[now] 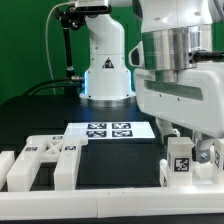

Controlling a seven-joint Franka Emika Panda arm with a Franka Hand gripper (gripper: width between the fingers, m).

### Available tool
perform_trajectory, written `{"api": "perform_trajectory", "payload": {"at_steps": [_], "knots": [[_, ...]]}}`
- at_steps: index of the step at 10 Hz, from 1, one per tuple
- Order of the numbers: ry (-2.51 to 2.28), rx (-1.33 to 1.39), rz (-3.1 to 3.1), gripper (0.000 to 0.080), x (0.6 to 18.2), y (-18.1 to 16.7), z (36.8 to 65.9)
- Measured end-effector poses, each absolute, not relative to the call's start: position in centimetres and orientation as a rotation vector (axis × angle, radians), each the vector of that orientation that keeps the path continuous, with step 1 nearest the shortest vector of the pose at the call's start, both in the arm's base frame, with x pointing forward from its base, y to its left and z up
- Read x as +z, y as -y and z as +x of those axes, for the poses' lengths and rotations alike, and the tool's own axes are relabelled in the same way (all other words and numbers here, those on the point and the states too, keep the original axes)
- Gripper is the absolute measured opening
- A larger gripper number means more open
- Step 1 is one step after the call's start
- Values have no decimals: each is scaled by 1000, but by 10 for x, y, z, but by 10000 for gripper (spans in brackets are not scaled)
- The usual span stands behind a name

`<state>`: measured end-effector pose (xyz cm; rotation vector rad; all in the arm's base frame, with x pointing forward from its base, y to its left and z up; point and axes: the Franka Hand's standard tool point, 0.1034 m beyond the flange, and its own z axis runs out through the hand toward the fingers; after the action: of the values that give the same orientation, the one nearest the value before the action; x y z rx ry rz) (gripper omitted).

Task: Assemble chair

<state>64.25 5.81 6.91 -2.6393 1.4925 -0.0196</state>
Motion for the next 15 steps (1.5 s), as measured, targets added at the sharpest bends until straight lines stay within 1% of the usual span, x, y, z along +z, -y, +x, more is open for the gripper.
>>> {"api": "perform_trajectory", "payload": {"at_steps": [1, 3, 4, 7, 10, 12, 15], "knots": [[-1290, -29, -2748, 643, 67, -55, 641], [-1162, -38, -2807, 648, 68, -55, 641], [-1024, -47, -2868, 649, 68, -54, 641], [-263, -107, -3108, 649, 64, -53, 643], [-284, -107, -3106, 627, 65, -53, 643], [-467, -105, -3079, 281, 65, -53, 643], [-827, -99, -2991, 285, 65, -54, 644]]}}
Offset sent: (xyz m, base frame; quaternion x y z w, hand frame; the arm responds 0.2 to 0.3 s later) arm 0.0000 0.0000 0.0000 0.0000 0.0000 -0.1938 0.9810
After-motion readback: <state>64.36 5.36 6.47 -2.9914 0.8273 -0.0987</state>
